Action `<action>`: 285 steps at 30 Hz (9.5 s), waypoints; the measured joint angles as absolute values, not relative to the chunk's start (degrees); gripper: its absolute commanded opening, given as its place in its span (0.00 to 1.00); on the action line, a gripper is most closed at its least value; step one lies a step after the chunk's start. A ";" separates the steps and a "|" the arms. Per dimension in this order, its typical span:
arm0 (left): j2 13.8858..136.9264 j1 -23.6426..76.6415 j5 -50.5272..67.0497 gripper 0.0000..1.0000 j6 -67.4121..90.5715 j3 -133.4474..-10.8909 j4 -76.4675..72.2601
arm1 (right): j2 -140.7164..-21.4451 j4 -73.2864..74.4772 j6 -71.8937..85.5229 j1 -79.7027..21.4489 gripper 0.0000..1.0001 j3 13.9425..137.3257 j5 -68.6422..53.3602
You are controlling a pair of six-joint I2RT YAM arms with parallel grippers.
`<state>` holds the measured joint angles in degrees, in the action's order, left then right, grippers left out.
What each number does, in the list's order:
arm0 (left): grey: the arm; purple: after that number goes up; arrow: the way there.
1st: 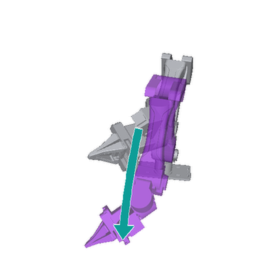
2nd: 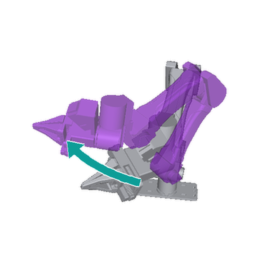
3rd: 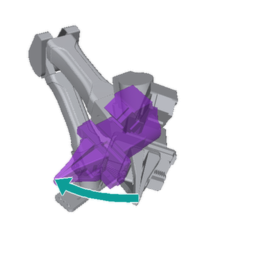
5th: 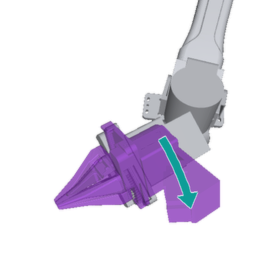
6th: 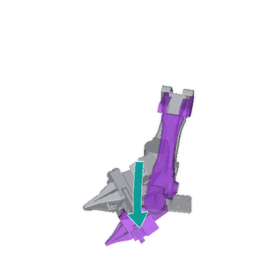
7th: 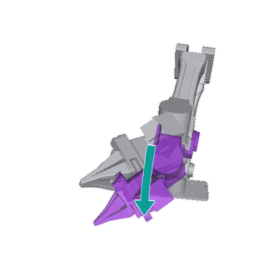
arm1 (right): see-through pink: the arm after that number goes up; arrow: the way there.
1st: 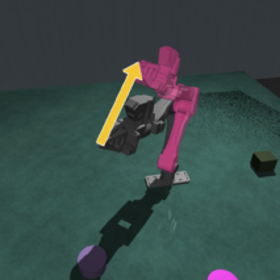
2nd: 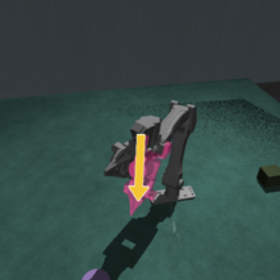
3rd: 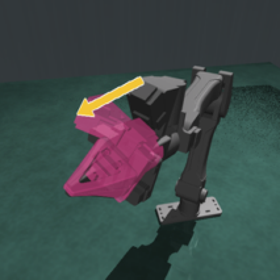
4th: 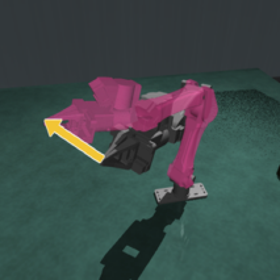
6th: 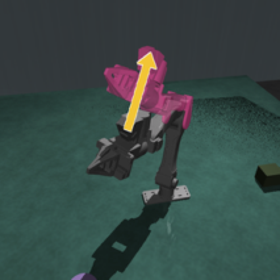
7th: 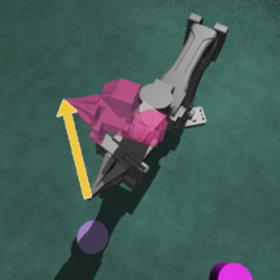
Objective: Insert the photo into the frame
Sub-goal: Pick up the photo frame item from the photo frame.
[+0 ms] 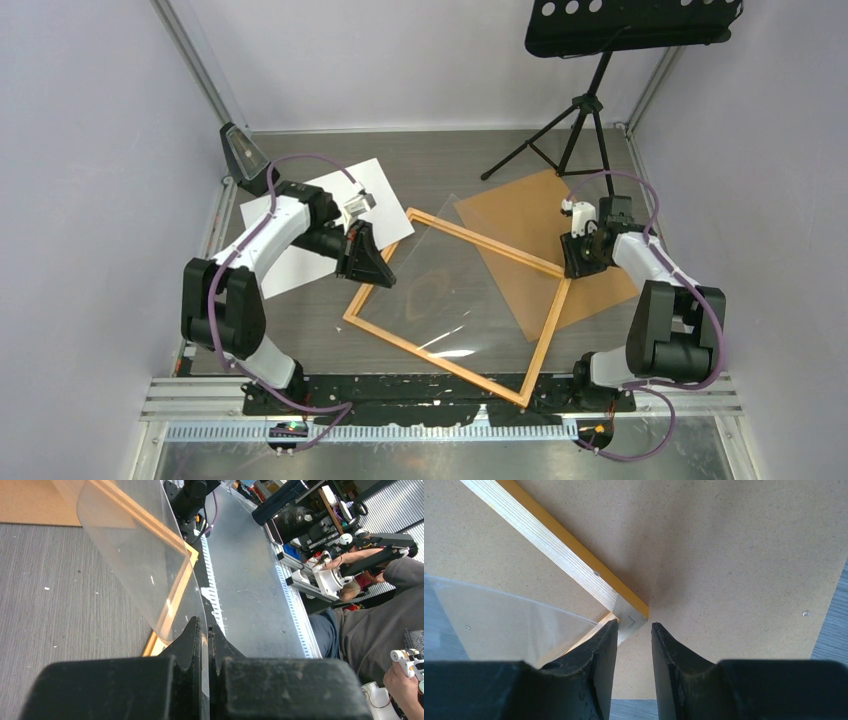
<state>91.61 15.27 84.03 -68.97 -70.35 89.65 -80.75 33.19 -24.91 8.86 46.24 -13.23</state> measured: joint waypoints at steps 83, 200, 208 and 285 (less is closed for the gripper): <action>93.36 15.73 88.07 0.00 -65.08 -71.18 89.62 | -82.04 32.32 -22.35 9.98 0.40 46.83 -13.65; 104.99 13.74 89.12 0.01 -67.99 -71.13 89.86 | -68.71 30.89 -25.78 -6.37 0.53 45.89 -18.46; 104.99 13.72 89.12 0.00 -68.01 -71.37 89.89 | -68.71 30.85 -26.28 -6.66 0.51 45.25 -17.65; 96.73 13.45 88.99 0.00 -69.47 -72.95 90.06 | -67.09 29.56 -26.61 -4.71 0.44 43.16 -15.51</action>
